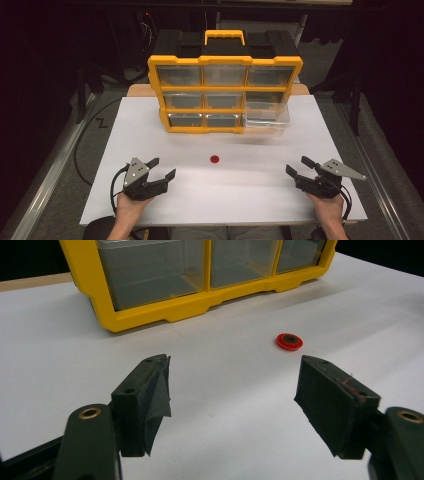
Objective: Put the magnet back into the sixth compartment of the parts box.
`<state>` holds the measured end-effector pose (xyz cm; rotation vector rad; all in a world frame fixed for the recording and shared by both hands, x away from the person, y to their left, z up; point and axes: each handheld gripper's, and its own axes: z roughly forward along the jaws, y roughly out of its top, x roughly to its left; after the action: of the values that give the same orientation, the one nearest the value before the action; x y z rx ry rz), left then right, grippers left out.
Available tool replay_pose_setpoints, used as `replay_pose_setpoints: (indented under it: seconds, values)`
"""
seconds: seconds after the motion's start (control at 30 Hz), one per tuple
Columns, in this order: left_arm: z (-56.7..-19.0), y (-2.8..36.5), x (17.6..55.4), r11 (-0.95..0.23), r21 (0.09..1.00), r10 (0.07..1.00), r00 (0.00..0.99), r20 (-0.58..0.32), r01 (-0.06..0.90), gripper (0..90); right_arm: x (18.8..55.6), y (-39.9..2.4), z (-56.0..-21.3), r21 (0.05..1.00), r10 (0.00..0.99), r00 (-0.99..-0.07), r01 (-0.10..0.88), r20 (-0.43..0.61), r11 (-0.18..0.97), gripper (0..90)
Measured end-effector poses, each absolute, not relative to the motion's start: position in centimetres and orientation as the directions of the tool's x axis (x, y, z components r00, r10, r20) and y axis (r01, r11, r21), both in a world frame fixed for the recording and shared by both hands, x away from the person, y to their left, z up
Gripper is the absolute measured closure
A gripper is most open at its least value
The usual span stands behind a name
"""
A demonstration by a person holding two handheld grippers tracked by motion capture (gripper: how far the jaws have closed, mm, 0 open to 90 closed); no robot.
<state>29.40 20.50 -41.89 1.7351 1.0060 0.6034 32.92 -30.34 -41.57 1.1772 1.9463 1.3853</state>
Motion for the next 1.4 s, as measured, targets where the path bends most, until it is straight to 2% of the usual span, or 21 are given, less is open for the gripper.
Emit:
replay_pose_setpoints:
  seconds: [0.7,0.93,1.03,1.13,1.4]
  values:
    - [-41.86,20.53,29.37,-0.146,0.929,0.842,0.536,-0.064,0.34,29.8,32.86,-30.34,-41.43,0.926,0.85,-0.52,0.357,0.085,0.126,29.6]
    - [-41.86,20.61,29.4,-0.144,0.93,0.842,0.536,-0.066,0.339,29.8,32.74,-30.59,-41.36,0.928,0.852,-0.514,0.356,0.096,0.111,29.6]
    - [-41.86,20.63,29.39,-0.144,0.93,0.842,0.535,-0.064,0.339,29.8,32.73,-30.69,-41.33,0.928,0.846,-0.517,0.365,0.133,0.077,29.2]
    - [-41.86,20.66,29.4,-0.143,0.93,0.842,0.535,-0.065,0.339,29.8,32.44,-30.49,-41.06,0.936,0.849,-0.517,0.341,0.11,0.087,29.4]
    - [-41.85,20.73,29.38,-0.136,0.932,0.843,0.534,-0.071,0.337,29.8,32.59,-30.34,-40.84,0.937,0.841,-0.526,0.343,0.129,0.071,29.4]
